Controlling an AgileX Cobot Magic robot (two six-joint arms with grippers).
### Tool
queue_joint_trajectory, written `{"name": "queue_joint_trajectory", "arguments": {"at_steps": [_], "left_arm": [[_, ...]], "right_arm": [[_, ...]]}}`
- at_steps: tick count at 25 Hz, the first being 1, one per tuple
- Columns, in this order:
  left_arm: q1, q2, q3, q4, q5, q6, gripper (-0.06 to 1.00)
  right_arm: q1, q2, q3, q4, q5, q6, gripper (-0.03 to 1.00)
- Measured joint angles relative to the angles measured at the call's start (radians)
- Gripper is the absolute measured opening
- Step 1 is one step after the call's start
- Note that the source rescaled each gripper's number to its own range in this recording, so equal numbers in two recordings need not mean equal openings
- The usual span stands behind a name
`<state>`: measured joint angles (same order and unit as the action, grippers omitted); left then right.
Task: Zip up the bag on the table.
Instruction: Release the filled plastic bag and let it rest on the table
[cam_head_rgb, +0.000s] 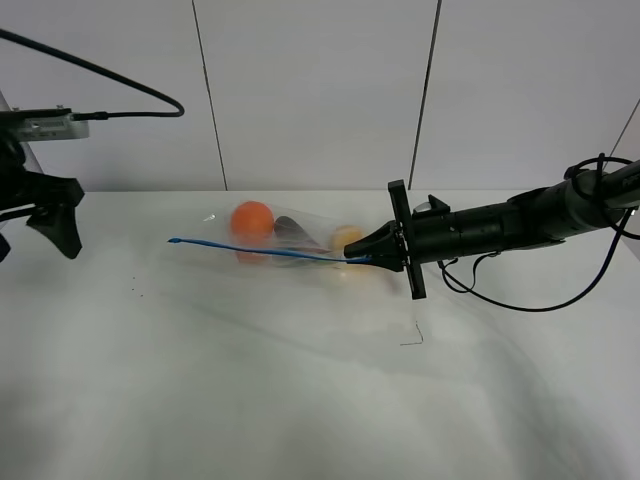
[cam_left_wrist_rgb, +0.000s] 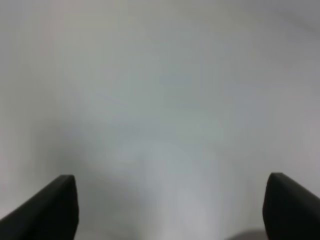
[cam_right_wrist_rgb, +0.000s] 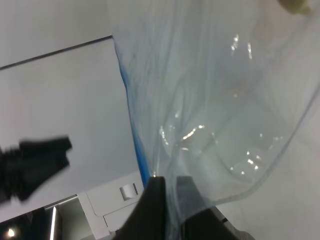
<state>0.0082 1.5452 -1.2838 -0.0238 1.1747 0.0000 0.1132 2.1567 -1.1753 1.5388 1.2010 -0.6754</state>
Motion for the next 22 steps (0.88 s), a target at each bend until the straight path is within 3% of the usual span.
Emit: {"name": "queue_joint_trajectory", "arguments": {"at_steps": [9, 14, 22], "left_arm": [[0.000, -0.498, 0.480, 0.000, -0.002, 0.044, 1.00], [0.000, -0.744, 0.696, 0.000, -0.097, 0.046, 1.00], [0.000, -1.000, 0.778, 0.024, -0.120, 0.046, 1.00]], "right_arm": [[0.000, 0.000, 0.000, 0.000, 0.000, 0.000, 0.00], [0.000, 0.000, 0.000, 0.000, 0.000, 0.000, 0.00], [0.000, 0.000, 0.000, -0.002, 0.000, -0.004, 0.00]]}}
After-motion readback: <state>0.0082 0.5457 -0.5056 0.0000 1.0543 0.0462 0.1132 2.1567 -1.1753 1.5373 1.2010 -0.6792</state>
